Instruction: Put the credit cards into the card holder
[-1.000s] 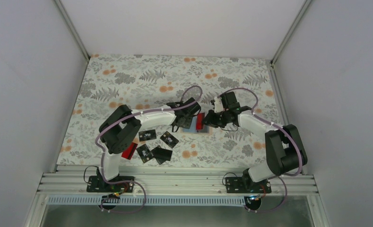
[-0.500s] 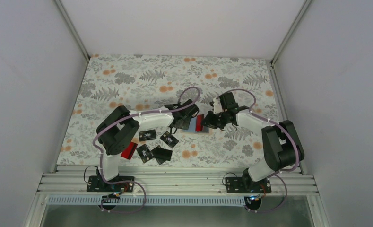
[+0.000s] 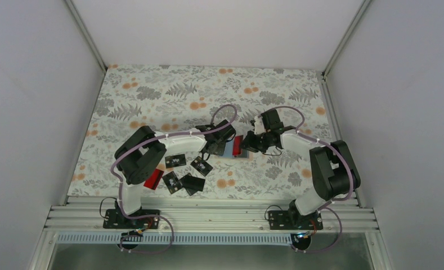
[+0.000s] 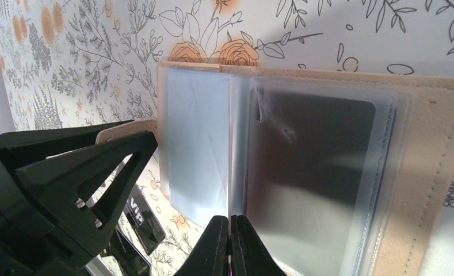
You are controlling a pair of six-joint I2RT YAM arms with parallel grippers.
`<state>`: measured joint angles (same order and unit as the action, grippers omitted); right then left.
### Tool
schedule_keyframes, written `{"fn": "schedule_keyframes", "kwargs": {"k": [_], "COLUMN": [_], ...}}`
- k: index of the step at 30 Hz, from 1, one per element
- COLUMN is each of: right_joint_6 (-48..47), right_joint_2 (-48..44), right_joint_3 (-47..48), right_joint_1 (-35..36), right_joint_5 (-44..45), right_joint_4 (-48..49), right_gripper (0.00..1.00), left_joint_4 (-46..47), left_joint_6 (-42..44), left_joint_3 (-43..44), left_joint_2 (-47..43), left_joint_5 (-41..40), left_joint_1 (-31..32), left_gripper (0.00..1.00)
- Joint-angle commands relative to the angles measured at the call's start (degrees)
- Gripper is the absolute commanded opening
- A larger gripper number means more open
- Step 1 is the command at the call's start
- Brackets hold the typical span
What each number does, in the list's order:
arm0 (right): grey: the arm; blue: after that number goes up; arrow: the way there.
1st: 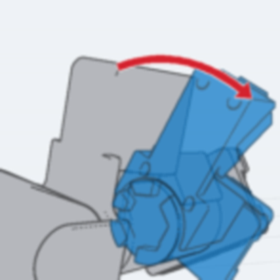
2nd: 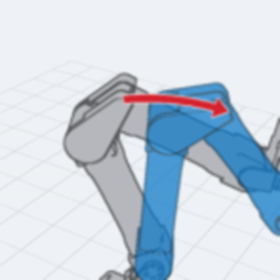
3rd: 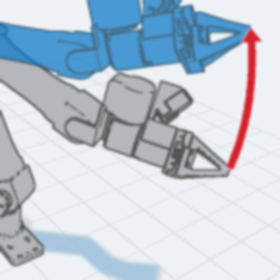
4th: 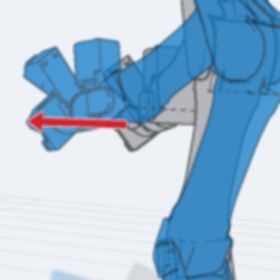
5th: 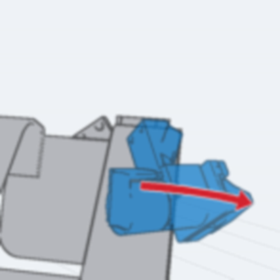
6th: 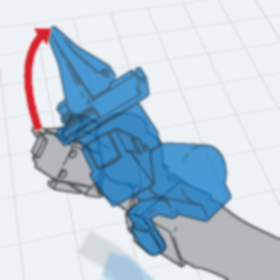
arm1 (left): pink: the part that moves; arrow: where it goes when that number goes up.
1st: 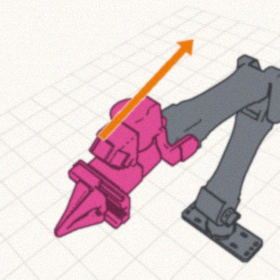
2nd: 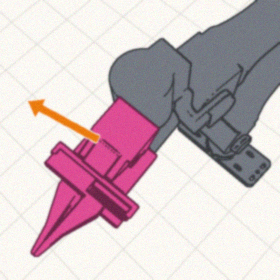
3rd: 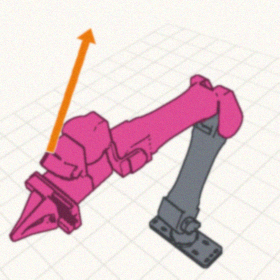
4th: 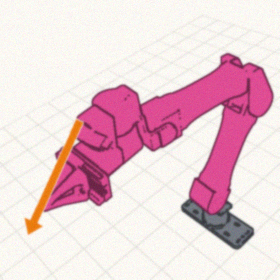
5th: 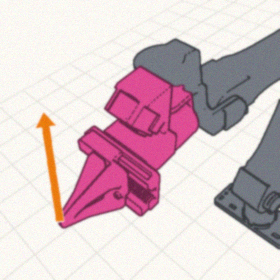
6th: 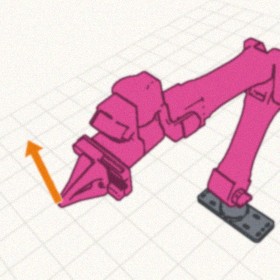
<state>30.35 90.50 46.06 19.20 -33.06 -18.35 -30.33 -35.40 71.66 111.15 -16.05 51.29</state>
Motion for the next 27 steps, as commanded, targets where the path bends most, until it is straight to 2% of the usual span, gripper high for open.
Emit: {"fn": "schedule_keyframes", "kwargs": {"k": [1,27], "right_joint_6": [0.6,2.4], "right_joint_2": [1.0,2.7], "right_joint_3": [0.0,-2.9], "right_joint_1": [-0.7,-1.3], "right_joint_5": [-1.3,-7.8], "right_joint_4": [2.3,5.0], "right_gripper": [0.04,0.04], "left_joint_4": [0.8,1.9], "left_joint_6": [-0.9,-1.1], "left_joint_3": [-0.8,-1.7], "left_joint_2": [-1.1,-0.6], "left_joint_5": [-0.2,1.9], "left_joint_1": [0.2,0.2], "left_gripper": [0.17,0.17]}}
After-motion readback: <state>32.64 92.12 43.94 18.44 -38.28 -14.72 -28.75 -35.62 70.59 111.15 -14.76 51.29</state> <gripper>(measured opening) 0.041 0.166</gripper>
